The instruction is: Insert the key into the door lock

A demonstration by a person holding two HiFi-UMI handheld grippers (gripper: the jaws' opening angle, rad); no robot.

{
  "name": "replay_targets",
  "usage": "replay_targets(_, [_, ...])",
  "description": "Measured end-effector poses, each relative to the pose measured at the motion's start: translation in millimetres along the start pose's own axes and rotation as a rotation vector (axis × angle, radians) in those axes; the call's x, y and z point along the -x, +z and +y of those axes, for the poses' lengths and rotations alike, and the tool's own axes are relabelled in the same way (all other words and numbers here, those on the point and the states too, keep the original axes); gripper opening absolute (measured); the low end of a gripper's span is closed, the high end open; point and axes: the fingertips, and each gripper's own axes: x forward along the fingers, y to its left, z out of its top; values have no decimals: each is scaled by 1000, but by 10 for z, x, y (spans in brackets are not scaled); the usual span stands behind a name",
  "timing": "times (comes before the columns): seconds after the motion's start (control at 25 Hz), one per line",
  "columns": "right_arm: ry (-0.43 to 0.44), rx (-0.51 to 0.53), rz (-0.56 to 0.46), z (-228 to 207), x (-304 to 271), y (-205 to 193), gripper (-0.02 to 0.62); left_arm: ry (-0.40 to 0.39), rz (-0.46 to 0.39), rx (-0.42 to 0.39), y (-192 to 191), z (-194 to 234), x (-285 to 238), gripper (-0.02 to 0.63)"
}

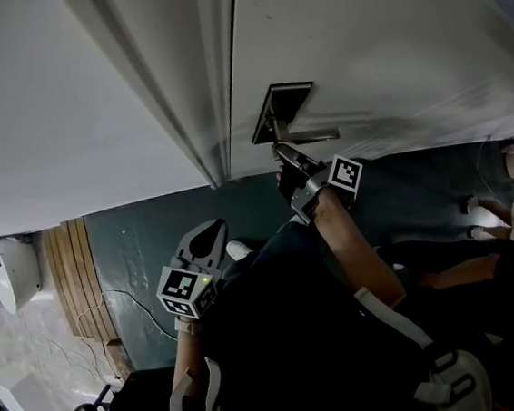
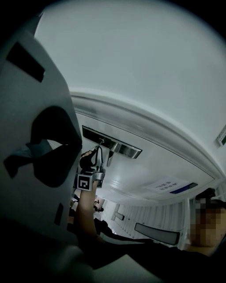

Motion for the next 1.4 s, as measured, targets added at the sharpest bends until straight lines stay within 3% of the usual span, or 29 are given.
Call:
replay_targets(0.2, [-25,-9,-7,23,-1,0,32,-2,1,-4,8,24,2,8])
replay_targets(0.96, [8,46,-53,16,-137,142,34,-15,14,-2,45,-19,-76,8])
replay_targets(1.4, [-5,64,-27,44,87,104,37,-90,11,-38,187,-242,-431,8])
